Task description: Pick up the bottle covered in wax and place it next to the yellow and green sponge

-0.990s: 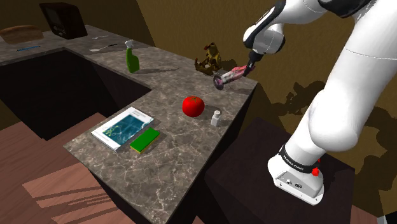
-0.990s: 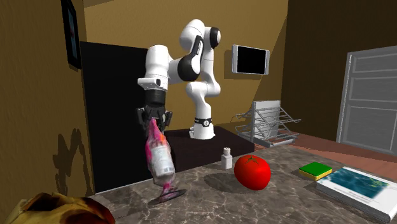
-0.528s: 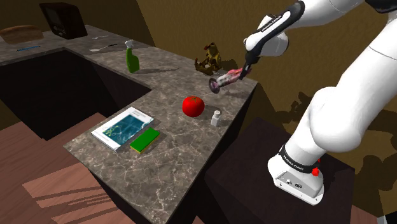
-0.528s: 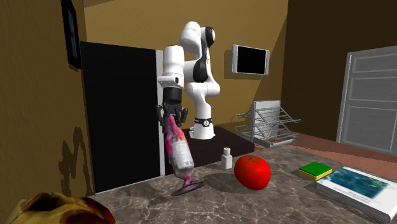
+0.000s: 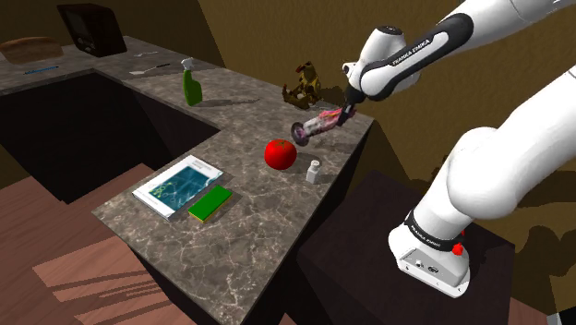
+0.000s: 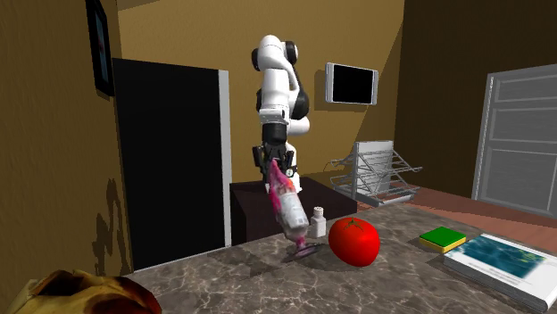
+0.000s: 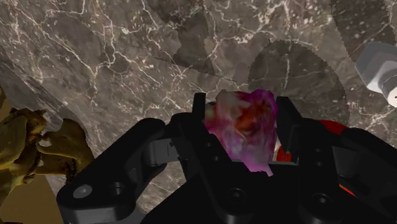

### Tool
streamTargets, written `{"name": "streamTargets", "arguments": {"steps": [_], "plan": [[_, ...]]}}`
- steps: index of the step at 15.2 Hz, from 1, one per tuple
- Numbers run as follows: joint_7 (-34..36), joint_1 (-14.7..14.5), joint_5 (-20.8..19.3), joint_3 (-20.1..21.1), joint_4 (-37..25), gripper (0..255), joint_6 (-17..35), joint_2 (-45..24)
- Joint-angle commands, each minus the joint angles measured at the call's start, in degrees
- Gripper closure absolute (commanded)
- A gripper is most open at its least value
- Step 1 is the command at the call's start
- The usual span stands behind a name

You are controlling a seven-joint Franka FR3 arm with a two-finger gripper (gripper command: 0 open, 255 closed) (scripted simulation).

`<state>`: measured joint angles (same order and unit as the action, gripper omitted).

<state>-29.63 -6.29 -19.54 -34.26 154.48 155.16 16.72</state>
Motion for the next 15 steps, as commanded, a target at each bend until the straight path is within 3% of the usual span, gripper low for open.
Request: {"name": "streamTargets", "arguments": {"steps": [1,7,15], "plan": [[5.1,0.3,-1.8,3.7,1.4,255,-0.6,1.6],[17.8,-0.1,-4.5,13.5,6.3,255,-2.2,6.3],[33.0,-5.0,-2.9,25.6,8.8,255,-4.8,8.9]]}}
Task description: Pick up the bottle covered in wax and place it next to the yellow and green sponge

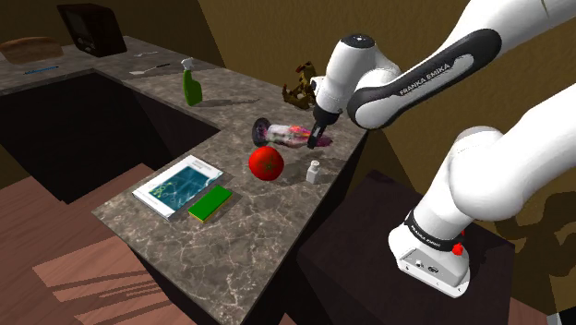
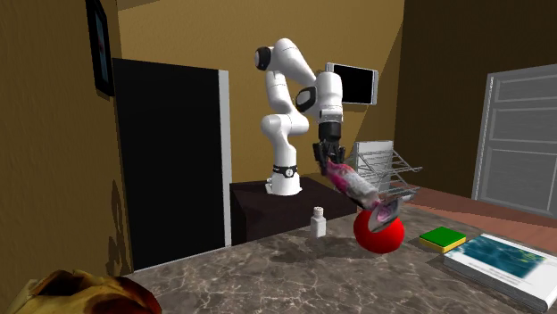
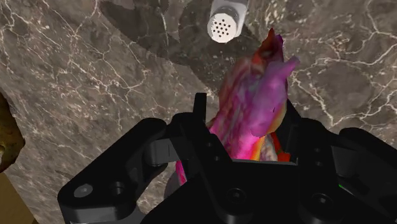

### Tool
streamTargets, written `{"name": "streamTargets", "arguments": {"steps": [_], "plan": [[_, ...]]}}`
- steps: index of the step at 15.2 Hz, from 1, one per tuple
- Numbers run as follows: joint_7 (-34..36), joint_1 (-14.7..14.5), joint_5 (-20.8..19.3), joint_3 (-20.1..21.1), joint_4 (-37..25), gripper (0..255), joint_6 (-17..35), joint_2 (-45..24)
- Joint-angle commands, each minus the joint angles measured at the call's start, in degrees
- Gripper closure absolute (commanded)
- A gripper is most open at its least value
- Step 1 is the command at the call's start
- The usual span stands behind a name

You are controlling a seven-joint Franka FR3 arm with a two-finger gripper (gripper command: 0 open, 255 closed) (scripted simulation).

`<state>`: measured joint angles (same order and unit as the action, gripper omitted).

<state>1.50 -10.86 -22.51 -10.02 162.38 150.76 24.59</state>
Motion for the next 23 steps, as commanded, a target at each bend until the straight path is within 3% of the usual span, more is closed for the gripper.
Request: {"name": "streamTargets", "arguments": {"steps": [1,13,23], "plan": [[3.6,-1.3,0.5,2.8,0.8,255,-0.7,1.0],[24.2,-10.2,4.9,19.2,-6.5,255,-5.2,-5.8],[40.3,-14.4,2.9,30.0,-20.4,255,-11.0,-17.9]]}}
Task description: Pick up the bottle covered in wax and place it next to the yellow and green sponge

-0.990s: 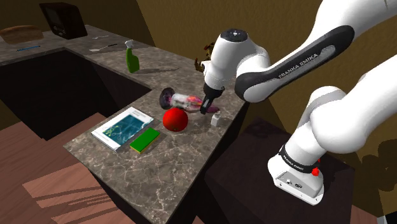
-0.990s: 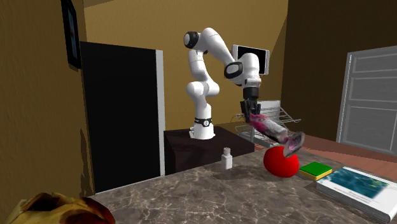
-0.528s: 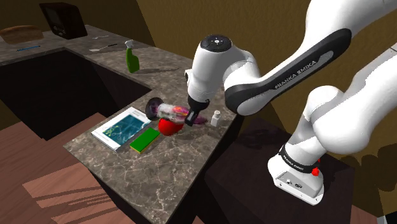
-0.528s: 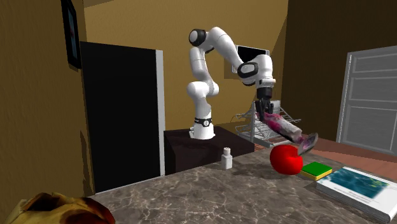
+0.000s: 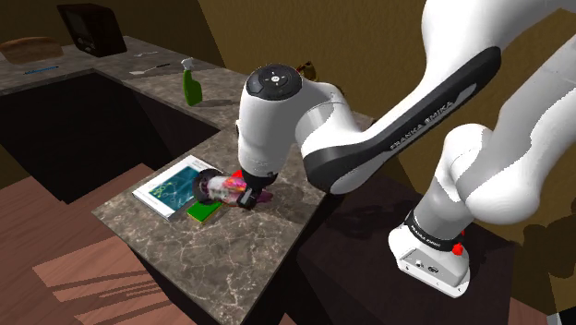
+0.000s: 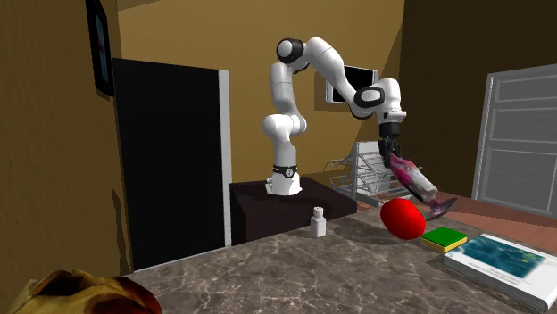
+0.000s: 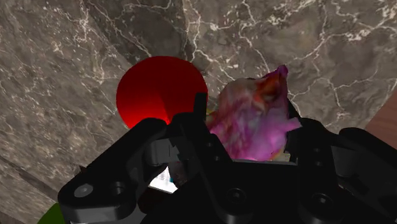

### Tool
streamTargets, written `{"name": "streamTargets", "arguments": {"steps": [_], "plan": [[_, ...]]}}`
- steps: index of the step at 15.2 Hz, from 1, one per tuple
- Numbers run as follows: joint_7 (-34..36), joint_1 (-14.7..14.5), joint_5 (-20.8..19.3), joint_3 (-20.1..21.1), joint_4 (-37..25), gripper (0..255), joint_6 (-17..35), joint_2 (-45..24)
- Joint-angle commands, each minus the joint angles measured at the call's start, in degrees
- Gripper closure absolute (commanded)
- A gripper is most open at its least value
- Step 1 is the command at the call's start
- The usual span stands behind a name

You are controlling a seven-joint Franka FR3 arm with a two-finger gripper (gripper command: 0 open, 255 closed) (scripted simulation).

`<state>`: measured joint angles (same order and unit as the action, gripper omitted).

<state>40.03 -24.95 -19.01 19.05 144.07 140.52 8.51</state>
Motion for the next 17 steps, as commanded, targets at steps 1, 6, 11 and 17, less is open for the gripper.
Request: {"name": "streamTargets", "arguments": {"steps": [1,6,11,17], "plan": [[3.3,-0.7,-1.2,1.8,-3.8,255,-1.6,-3.2],[10.7,-3.3,-4.4,5.2,-13.3,255,-6.0,-11.1],[15.4,-5.2,-7.8,5.9,-17.7,255,-6.8,-16.7],[18.7,-5.7,-11.5,5.0,-17.0,255,-3.5,-20.2]]}}
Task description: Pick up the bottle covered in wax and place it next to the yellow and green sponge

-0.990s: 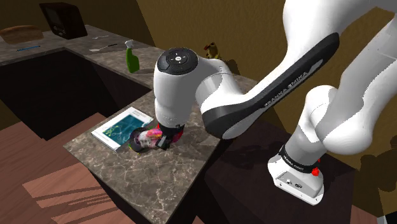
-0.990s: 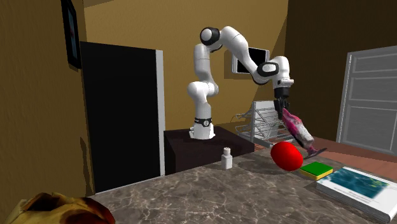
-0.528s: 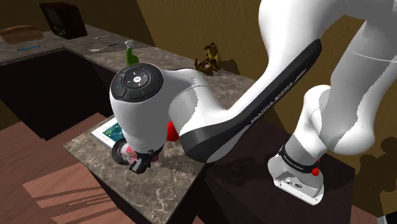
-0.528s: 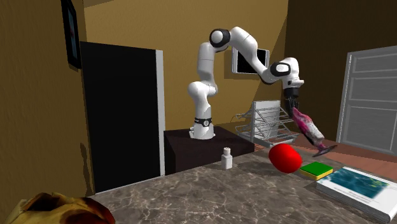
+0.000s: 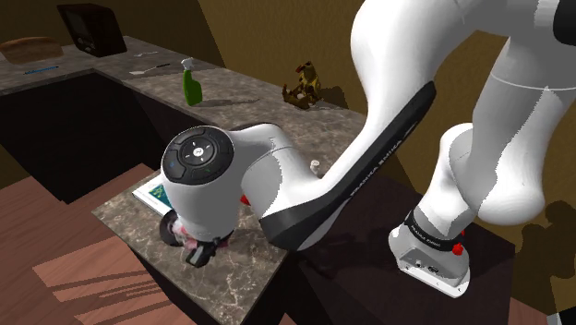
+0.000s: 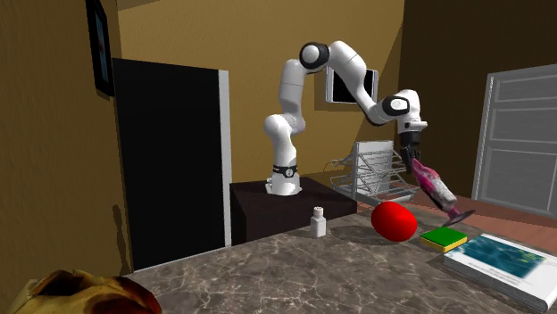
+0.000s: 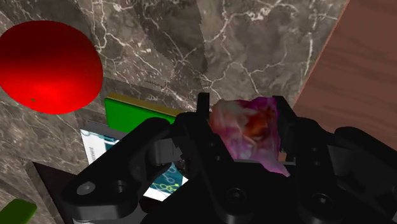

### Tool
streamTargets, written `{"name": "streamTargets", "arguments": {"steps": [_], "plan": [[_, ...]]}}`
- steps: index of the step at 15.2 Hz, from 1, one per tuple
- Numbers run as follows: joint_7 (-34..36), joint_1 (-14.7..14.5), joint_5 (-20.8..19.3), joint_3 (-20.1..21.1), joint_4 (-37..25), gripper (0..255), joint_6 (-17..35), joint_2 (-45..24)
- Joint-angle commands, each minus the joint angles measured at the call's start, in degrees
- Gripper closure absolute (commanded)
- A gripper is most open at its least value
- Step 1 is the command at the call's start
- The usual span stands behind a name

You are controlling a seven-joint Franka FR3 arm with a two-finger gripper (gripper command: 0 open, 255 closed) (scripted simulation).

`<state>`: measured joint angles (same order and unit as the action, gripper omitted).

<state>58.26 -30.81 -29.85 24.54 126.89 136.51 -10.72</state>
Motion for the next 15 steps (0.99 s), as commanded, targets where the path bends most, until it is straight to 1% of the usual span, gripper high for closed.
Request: {"name": "streamTargets", "arguments": {"steps": [1,11,15], "plan": [[1.1,0.1,-1.3,-0.7,0.3,255,1.0,-1.6],[7.3,-0.8,-8.6,-2.4,0.2,255,5.6,-8.2],[9.8,-1.7,-11.4,-3.8,-0.2,255,7.3,-10.9]]}}
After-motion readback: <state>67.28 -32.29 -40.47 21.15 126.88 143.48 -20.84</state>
